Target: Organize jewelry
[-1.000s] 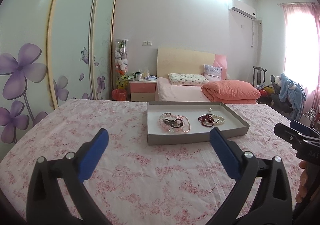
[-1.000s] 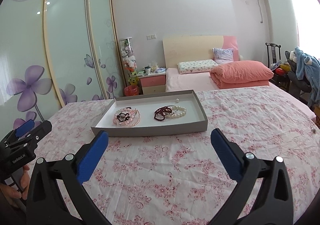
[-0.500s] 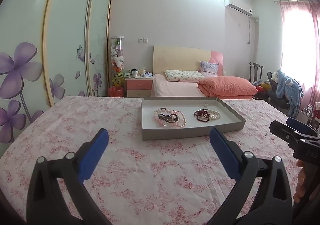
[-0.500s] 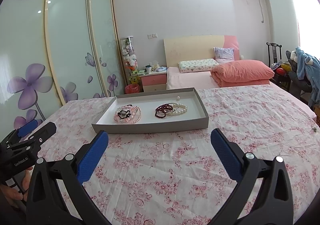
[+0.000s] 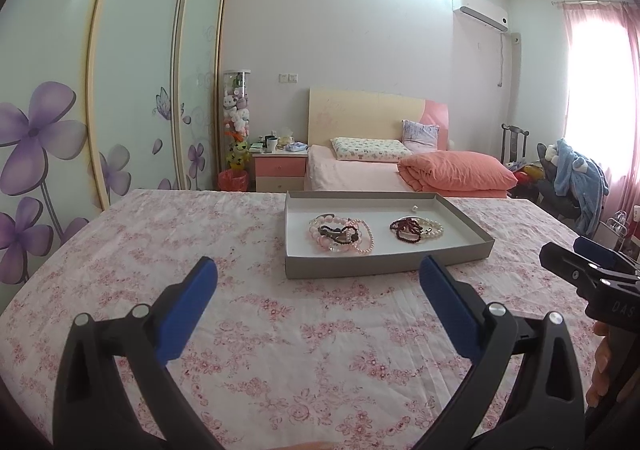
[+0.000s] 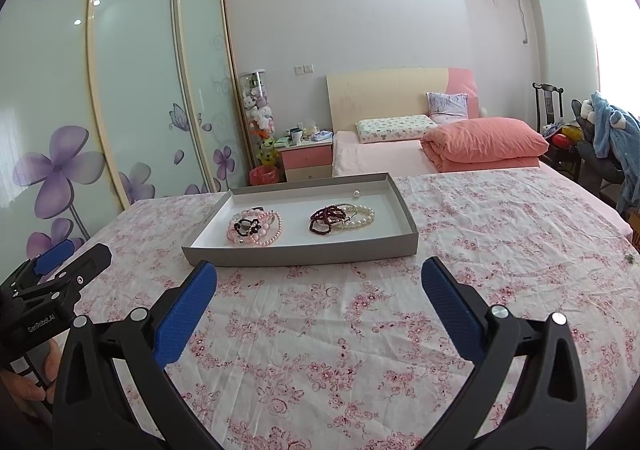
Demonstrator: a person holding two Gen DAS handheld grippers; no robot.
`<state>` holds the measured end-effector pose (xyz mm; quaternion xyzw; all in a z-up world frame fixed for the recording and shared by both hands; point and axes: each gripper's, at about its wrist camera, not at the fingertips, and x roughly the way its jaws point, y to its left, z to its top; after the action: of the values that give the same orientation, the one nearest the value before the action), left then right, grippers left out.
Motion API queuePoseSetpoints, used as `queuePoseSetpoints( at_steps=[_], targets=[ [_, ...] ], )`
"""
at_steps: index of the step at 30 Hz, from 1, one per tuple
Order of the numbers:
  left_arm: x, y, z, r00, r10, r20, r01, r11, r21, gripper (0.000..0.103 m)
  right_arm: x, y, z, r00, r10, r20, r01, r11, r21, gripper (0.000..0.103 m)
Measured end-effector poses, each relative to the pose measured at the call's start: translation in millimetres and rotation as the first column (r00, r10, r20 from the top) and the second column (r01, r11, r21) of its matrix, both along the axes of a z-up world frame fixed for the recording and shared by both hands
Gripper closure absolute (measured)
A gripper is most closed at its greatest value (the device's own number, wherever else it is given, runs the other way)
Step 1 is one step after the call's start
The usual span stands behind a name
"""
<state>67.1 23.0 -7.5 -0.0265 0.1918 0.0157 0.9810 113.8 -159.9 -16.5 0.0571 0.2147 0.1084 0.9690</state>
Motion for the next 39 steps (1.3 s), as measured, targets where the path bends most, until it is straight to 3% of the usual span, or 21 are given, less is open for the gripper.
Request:
queuePoseSetpoints(
  at_steps=[39],
  targets=[
    [6.8, -3.1, -7.6, 1.0, -0.002, -0.023, 0.002, 1.0, 0.001, 0.004, 5.4, 2.5, -7.1, 1.0, 0.008, -0.029, -0.008, 1.0, -0.002, 0.002]
  ],
)
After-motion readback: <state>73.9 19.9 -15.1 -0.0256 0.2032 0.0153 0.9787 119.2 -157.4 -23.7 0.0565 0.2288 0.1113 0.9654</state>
